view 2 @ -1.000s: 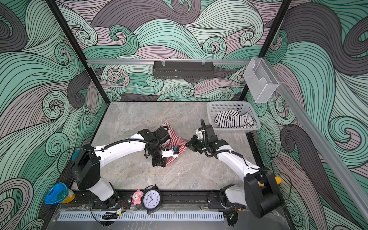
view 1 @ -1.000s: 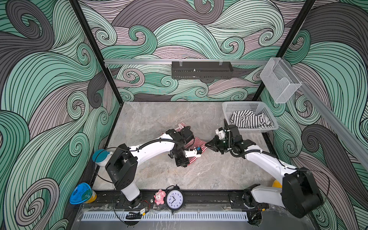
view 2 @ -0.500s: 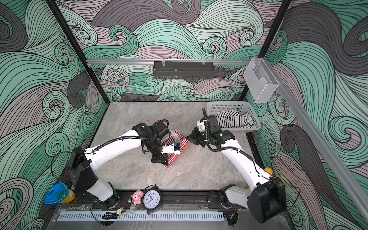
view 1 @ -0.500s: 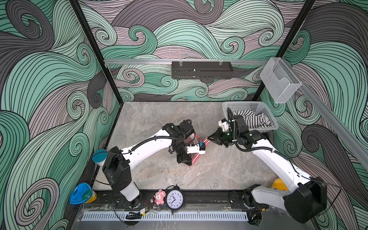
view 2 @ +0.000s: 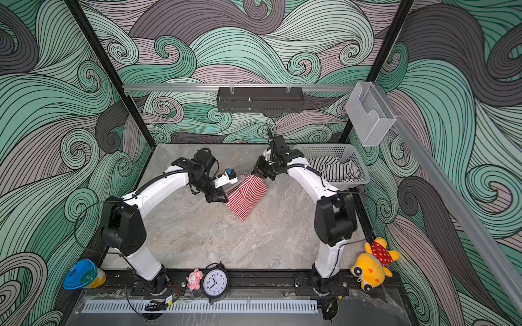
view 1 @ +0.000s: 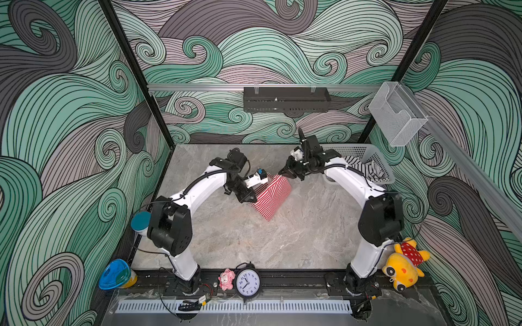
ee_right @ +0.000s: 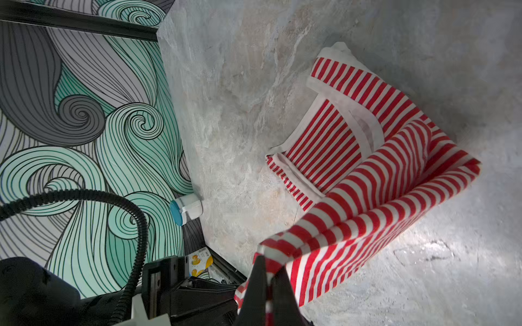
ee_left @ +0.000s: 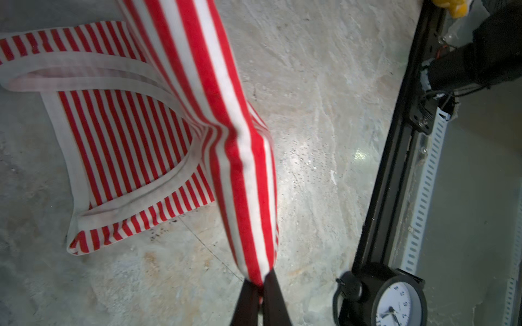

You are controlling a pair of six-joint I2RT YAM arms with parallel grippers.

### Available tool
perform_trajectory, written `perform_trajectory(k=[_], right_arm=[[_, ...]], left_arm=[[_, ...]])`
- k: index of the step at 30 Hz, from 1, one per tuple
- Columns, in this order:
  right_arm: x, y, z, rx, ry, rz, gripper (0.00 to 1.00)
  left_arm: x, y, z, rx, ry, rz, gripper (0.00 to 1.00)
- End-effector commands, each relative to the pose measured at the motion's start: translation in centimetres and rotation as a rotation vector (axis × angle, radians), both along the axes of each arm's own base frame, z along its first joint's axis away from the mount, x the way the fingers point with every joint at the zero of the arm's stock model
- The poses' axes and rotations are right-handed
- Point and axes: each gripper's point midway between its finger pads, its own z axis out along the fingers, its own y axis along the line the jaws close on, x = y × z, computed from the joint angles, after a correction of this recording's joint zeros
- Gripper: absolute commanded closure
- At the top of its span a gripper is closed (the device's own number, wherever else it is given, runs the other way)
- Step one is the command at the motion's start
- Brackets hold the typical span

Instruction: Fold and stack the tank tops

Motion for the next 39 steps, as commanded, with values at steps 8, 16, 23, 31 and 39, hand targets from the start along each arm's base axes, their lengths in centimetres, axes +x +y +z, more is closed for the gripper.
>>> perform_trajectory(k=[8, 16, 23, 31, 39], right_arm=[[7.3, 2.3, -6.1, 0.035, 0.059, 0.023, 1.00], [10.0, 2.5, -9.1, 0.044, 0.095, -0.012, 1.00], [11.2, 1.2, -10.2, 0.049, 0.088, -0.063, 1.00], [11.6, 0.2, -11.9, 0.035, 0.107, -0.088, 0.99], [11.8, -0.2, -12.5, 0.012, 0.088, -0.087, 0.83]], left_arm=[[14.4, 3.1, -4.6, 0.031, -0.051, 0.289, 1.00], [16.7, 5.8, -8.2, 0.164, -0.054, 0.351, 1.00], [18.7, 7.2, -10.3, 0.247, -0.090, 0.399, 0.98], [20.5, 8.0, -10.9, 0.300, -0.122, 0.437, 0.96], [21.3, 8.1, -10.3, 0.312, -0.138, 0.455, 0.82]])
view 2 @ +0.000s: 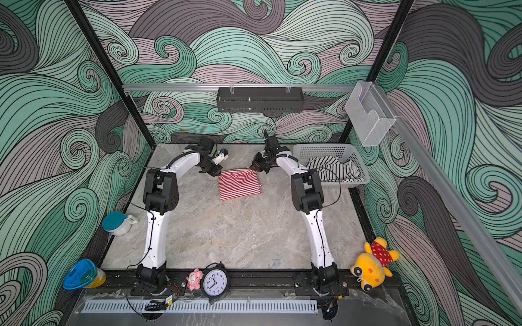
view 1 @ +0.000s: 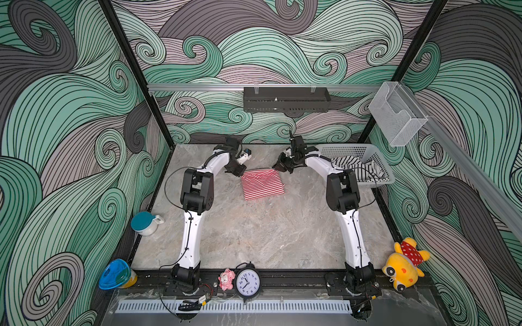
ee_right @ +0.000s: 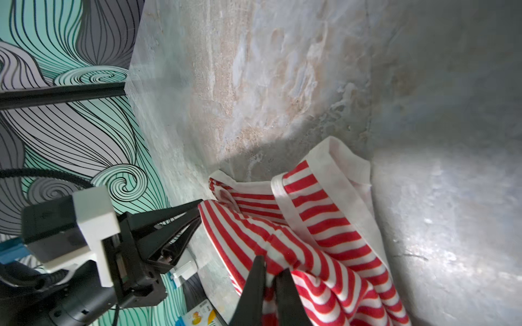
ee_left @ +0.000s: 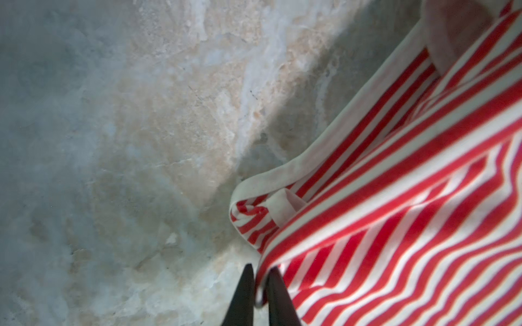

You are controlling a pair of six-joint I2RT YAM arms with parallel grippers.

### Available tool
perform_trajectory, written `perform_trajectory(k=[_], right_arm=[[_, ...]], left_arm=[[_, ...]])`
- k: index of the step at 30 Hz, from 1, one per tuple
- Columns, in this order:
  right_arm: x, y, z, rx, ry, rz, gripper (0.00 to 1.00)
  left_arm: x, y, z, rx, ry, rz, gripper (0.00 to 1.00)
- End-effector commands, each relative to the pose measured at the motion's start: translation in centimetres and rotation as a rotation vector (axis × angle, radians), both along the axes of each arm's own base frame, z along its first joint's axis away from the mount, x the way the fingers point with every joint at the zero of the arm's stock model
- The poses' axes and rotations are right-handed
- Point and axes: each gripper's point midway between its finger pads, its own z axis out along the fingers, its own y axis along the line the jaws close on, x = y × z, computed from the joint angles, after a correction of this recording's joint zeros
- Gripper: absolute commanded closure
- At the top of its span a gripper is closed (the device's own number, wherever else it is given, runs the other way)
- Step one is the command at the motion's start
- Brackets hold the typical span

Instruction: Fold and stack the tank tops

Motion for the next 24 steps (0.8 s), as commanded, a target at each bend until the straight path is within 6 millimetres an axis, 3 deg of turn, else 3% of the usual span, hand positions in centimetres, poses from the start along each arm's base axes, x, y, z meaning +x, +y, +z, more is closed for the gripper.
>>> perform_trajectory(k=[1, 3, 6, 11, 15, 18, 24], right_arm=[[0.3, -1.0, -0.8, -0.032, -0.009, -0.016, 0.76], [0.3, -0.8, 0.4, -0.020, -0.052, -0.012, 0.64], [-0.4, -0.6, 2.1, -0.035, -0.111, 0.006, 0.54], [-3.2, 0.9, 4.0, -0.096, -0.176, 0.065, 0.53], [-5.4, 2.6, 3.8, -0.146, -0.188, 0.116, 0.58], [-6.0, 3.5, 2.2, -0.140, -0.157, 0.126, 0.69], [-4.4, 3.6, -1.0, -0.098, -0.131, 0.104, 0.87]], left_arm=[[0.5, 0.6, 0.1, 0.027, 0.004, 0.043, 0.79], [0.4, 0.7, 1.4, 0.020, -0.008, 0.063, 0.74], [-0.1, 0.8, 3.6, 0.009, -0.046, 0.087, 0.70], [-2.8, -0.3, 6.6, -0.033, -0.101, 0.060, 0.69], [-5.9, -2.8, 6.5, -0.072, -0.075, -0.016, 0.69], [-7.4, -4.6, 5.2, -0.092, -0.024, -0.053, 0.71], [-7.2, -4.8, 1.9, -0.032, 0.081, -0.025, 0.76]])
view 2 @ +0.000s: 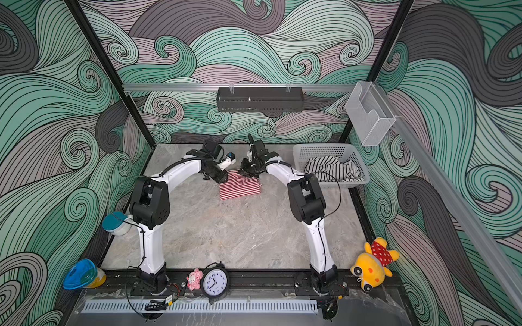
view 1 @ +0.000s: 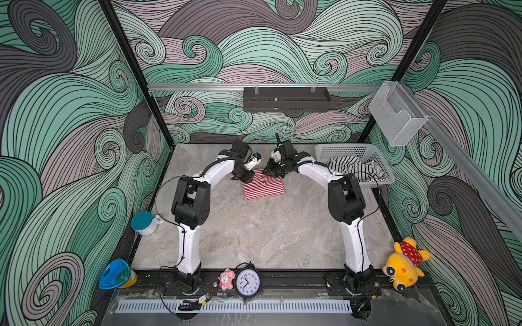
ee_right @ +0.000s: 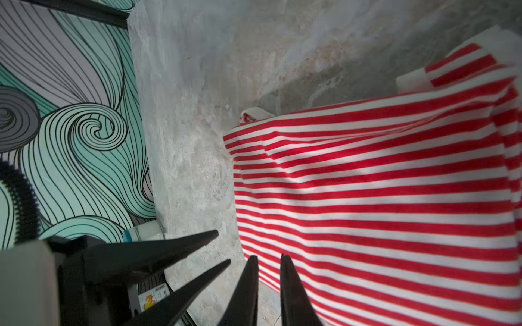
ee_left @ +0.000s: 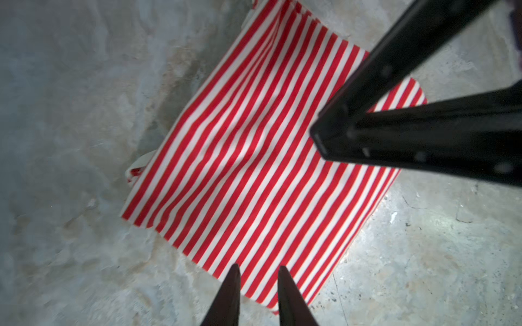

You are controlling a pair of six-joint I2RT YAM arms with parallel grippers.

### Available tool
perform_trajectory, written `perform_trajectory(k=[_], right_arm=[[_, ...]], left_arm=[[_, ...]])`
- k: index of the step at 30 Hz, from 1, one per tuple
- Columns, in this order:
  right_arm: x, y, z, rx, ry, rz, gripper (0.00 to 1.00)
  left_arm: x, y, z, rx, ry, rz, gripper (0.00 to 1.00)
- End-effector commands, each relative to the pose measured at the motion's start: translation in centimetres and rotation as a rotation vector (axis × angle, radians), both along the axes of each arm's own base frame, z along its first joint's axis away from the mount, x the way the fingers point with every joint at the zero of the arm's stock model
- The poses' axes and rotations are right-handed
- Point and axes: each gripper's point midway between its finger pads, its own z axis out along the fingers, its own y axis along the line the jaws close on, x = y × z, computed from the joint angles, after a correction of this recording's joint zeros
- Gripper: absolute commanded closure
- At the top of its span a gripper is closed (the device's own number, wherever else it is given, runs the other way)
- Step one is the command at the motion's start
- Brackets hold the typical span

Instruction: Fold and stack the tank tops

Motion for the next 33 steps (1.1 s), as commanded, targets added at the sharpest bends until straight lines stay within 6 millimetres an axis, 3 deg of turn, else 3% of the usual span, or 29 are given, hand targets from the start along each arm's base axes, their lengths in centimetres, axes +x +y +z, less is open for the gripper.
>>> perform_trajectory(k=[1, 4, 8, 12, 14, 18, 21, 26, 33], right_arm=[[1.6, -1.8, -3.6, 0.006, 0.041, -0.057, 0.87], [2.4, -2.7, -5.1, 0.035, 0.062, -0.099, 0.88], [1.8, -4.1, -6.6, 0.007, 0.088, -0.127, 0.88], [0.9, -5.7, -7.9, -0.051, 0.119, -0.147, 0.87], [0.8, -6.1, -7.6, -0.045, 0.117, -0.151, 0.86], [2.2, -5.2, -4.7, 0.022, 0.041, -0.142, 0.84], [3.5, -4.3, -3.9, 0.052, 0.035, -0.140, 0.83], [5.9, -3.5, -4.7, 0.122, 0.063, -0.169, 0.83], [7.7, -4.6, -6.9, 0.158, 0.107, -0.242, 0.84]], left_arm=[[0.1, 0.7, -2.4, 0.036, 0.087, 0.040, 0.77], [0.0, 1.0, -3.9, 0.062, 0.112, 0.040, 0.77], [-0.3, 1.7, -5.4, 0.109, 0.139, 0.050, 0.78], [-0.1, 2.5, -5.7, 0.153, 0.126, 0.060, 0.78], [-0.1, 2.7, -5.8, 0.168, 0.125, 0.064, 0.78], [-0.2, 3.0, -5.7, 0.175, 0.122, 0.069, 0.77], [0.0, 3.1, -5.7, 0.184, 0.115, 0.069, 0.77], [0.1, 3.4, -5.9, 0.206, 0.113, 0.068, 0.77], [0.2, 4.4, -6.4, 0.261, 0.104, 0.081, 0.78]])
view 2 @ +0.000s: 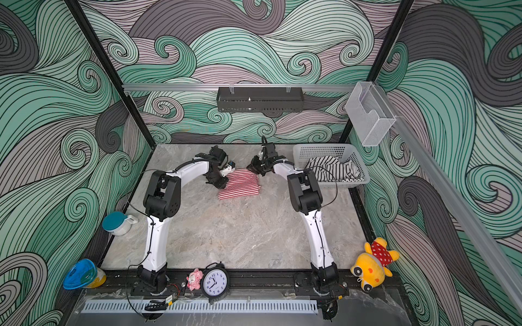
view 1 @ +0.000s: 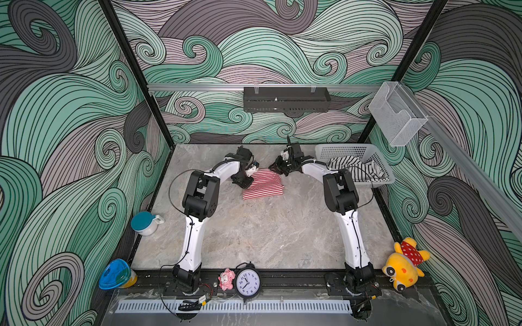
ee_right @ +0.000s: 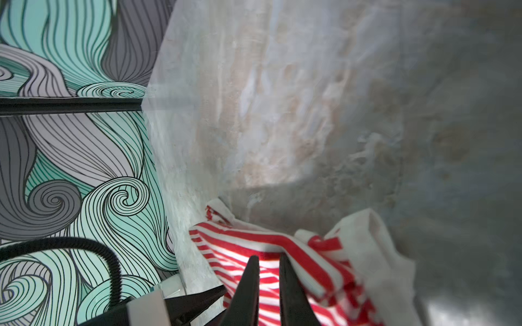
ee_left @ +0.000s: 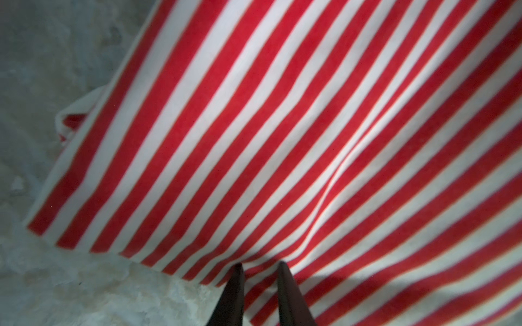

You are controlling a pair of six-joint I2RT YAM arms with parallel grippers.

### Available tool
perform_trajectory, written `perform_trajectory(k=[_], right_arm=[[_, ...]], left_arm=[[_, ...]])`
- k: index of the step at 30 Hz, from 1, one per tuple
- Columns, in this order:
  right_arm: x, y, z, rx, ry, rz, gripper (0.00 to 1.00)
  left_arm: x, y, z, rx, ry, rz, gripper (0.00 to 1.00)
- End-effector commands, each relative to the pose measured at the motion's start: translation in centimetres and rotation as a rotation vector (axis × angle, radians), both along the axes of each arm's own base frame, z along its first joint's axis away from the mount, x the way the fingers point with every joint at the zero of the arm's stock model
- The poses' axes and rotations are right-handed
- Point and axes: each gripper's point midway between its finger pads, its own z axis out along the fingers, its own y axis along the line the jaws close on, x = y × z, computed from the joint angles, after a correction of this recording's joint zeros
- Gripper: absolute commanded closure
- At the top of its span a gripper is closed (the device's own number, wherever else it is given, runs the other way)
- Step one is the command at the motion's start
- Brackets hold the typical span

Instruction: Fold and stack the tank tops

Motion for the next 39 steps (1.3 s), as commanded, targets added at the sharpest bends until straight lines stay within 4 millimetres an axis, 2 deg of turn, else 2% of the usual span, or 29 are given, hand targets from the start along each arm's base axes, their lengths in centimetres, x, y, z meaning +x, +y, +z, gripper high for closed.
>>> perform_trajectory(k=[1, 4, 6, 10, 13, 15, 18, 23, 25, 28, 31, 36, 39], right_arm=[[0.5, -1.0, -1.6, 0.016, 0.058, -0.047, 0.84], [0.6, -1.5, -1.9, 0.004, 0.059, -0.046, 0.84], [0.6, -1.6, -1.3, 0.010, 0.046, -0.039, 0.84], [0.2, -0.7, 2.1, 0.069, -0.033, 0.002, 0.79], [-1.0, -0.3, 4.8, 0.094, -0.078, 0.017, 0.71], [-2.1, -0.4, 6.2, 0.095, -0.096, 0.018, 0.66], [-3.7, -0.3, 7.6, 0.093, -0.112, 0.025, 0.64], [-6.5, -0.6, 8.0, 0.030, -0.103, 0.042, 0.63], [-7.4, -0.9, 7.7, -0.011, -0.097, 0.045, 0.63], [-8.8, -1.6, 7.4, -0.065, -0.094, 0.042, 0.62], [-10.1, -2.5, 7.3, -0.101, -0.095, 0.036, 0.61], [-12.6, -4.6, 7.5, -0.185, -0.090, 0.037, 0.55], [-13.8, -6.1, 7.5, -0.232, -0.082, 0.021, 0.50]], left_arm=[[-0.1, 1.5, -0.7, 0.069, 0.021, 0.021, 0.78], [-0.1, 1.8, -0.8, 0.083, 0.015, 0.024, 0.78], [0.2, 2.5, -0.8, 0.115, 0.003, 0.032, 0.78], [0.6, 4.5, -1.2, 0.209, -0.016, 0.050, 0.79], [0.7, 6.4, -1.1, 0.234, -0.011, 0.073, 0.79], [0.6, 8.0, -0.9, 0.249, -0.007, 0.084, 0.79], [0.3, 11.0, -0.5, 0.283, -0.003, 0.092, 0.79], [-0.4, 16.9, 0.7, 0.338, -0.007, 0.136, 0.80], [-0.6, 18.2, 2.1, 0.280, -0.007, 0.182, 0.80], [-0.9, 17.4, 5.1, 0.190, -0.037, 0.211, 0.79], [-0.9, 14.7, 8.1, 0.106, -0.094, 0.205, 0.75], [-1.1, 7.9, 11.1, -0.035, -0.145, 0.113, 0.70], [-1.0, 3.6, 11.3, -0.063, -0.157, 0.045, 0.67]])
